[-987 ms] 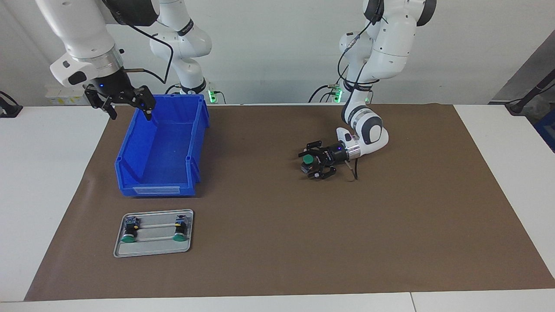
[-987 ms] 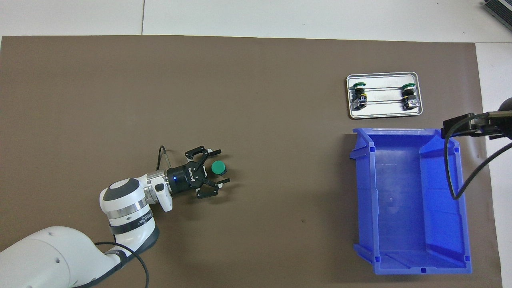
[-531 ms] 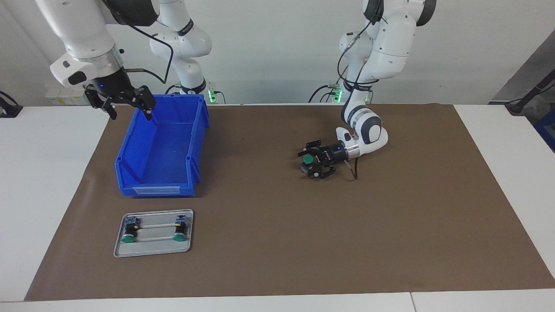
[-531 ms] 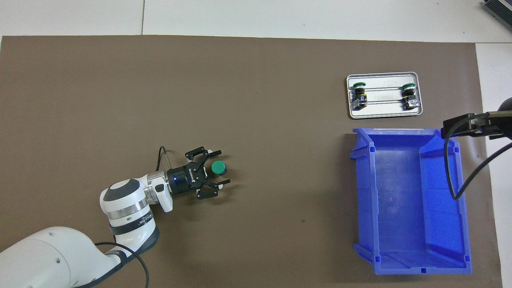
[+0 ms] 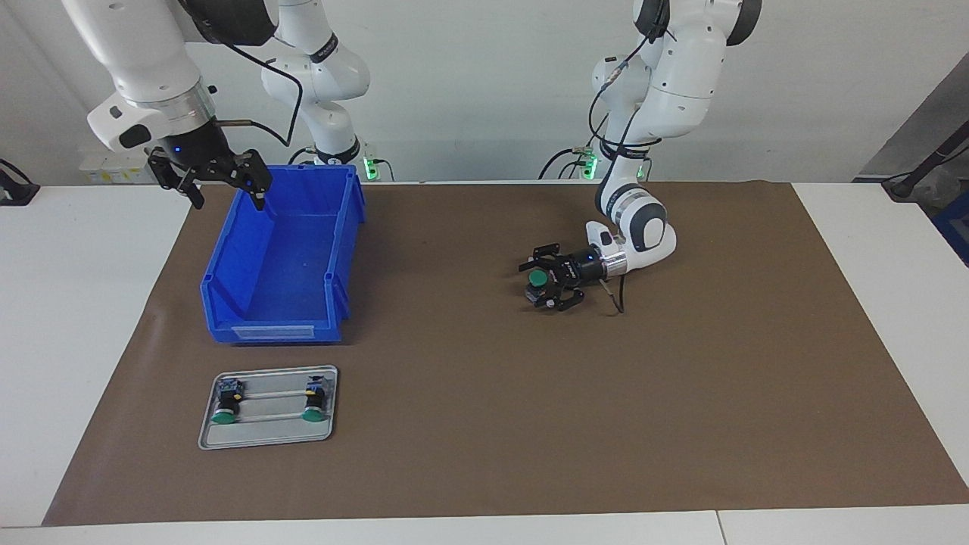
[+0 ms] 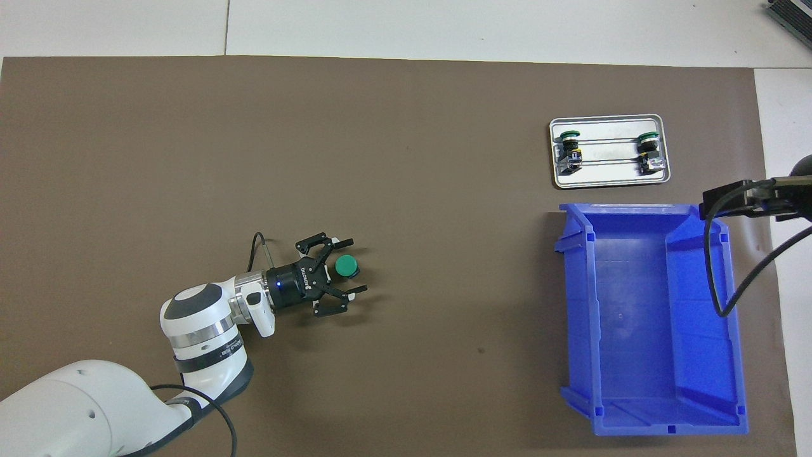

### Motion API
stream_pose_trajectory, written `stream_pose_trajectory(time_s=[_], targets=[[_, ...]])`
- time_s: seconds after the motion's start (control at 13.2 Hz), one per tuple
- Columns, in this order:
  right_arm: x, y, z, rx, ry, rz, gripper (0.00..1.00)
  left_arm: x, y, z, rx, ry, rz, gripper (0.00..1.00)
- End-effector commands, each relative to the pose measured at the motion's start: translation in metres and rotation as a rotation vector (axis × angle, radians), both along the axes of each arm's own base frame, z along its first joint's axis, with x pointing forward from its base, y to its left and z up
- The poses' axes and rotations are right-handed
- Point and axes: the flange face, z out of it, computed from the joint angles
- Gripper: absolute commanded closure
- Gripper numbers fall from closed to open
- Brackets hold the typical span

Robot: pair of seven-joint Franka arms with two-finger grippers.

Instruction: Place and press button with both arms

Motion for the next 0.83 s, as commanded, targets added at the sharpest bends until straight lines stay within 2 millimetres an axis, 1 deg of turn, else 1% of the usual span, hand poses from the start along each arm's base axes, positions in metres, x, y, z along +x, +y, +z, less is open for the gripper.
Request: stream_pose_trajectory(time_s=[0.0, 0.3, 0.46, 0.61, 0.76], targets=[[-0.002, 0.001, 0.003, -0.003, 0.0, -0.008, 0.0, -0.001, 0.001, 0.006, -0.022, -0.005, 0.001, 0.02], [-0.002, 0.001, 0.003, -0.003, 0.0, -0.008, 0.0, 0.003, -0.003, 0.016, -0.078, 0.011, -0.009, 0.02], [-0.002, 0.001, 0.003, -0.003, 0.0, -0.008, 0.0, 0.009, -0.001, 0.021, -0.096, 0.022, -0.005, 0.02], [-0.002, 0.001, 0.003, -0.003, 0.0, -0.008, 0.0, 0.018, -0.002, 0.028, -0.11, 0.034, -0.001, 0.02], [-0.002, 0.001, 0.003, -0.003, 0.0, -0.008, 0.0, 0.032, -0.005, 0.04, -0.134, 0.055, -0.002, 0.02]])
